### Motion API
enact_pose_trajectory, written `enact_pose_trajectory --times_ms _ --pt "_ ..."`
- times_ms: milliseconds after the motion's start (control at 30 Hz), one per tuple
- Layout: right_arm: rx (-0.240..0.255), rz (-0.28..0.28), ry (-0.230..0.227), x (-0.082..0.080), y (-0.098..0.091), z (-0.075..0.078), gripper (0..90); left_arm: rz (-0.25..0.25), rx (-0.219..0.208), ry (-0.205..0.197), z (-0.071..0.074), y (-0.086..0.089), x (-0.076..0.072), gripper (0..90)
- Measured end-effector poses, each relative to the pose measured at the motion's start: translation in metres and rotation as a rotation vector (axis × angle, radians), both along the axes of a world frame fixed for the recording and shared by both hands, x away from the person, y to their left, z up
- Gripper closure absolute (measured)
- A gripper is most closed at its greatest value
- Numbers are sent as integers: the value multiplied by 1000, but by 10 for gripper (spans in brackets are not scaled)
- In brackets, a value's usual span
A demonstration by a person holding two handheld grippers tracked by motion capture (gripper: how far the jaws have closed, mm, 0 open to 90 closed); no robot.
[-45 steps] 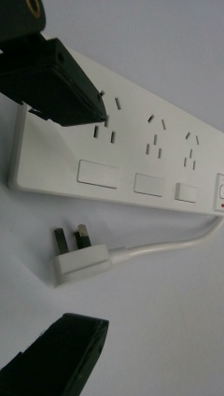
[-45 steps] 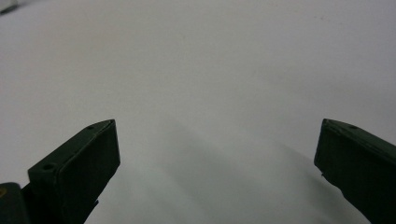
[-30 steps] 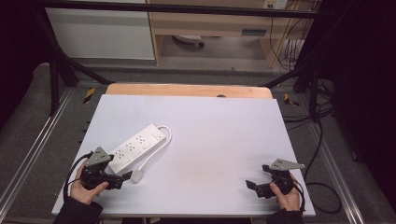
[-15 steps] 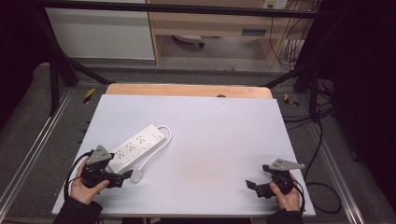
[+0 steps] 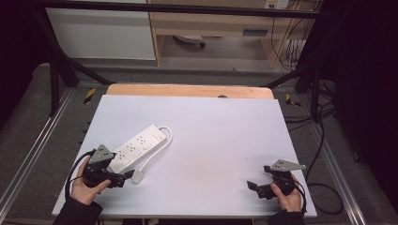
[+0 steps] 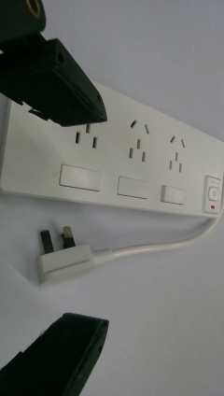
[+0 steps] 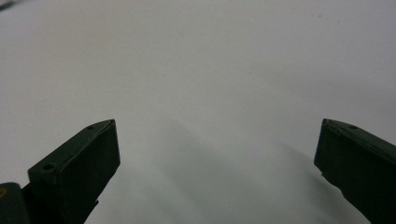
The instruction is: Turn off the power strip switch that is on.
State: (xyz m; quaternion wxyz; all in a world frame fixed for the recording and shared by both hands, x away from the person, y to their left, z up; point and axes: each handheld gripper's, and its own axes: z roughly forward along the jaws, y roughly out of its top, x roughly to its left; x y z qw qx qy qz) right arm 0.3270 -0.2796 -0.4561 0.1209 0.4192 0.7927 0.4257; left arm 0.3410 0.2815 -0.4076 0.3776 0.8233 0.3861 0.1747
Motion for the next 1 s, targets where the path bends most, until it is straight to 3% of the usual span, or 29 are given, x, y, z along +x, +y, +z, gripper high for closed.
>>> enact_pose_trajectory --times_ms 1000 --pt "-3 4 2 0 0 0 7 13 4 -7 16 -8 14 26"
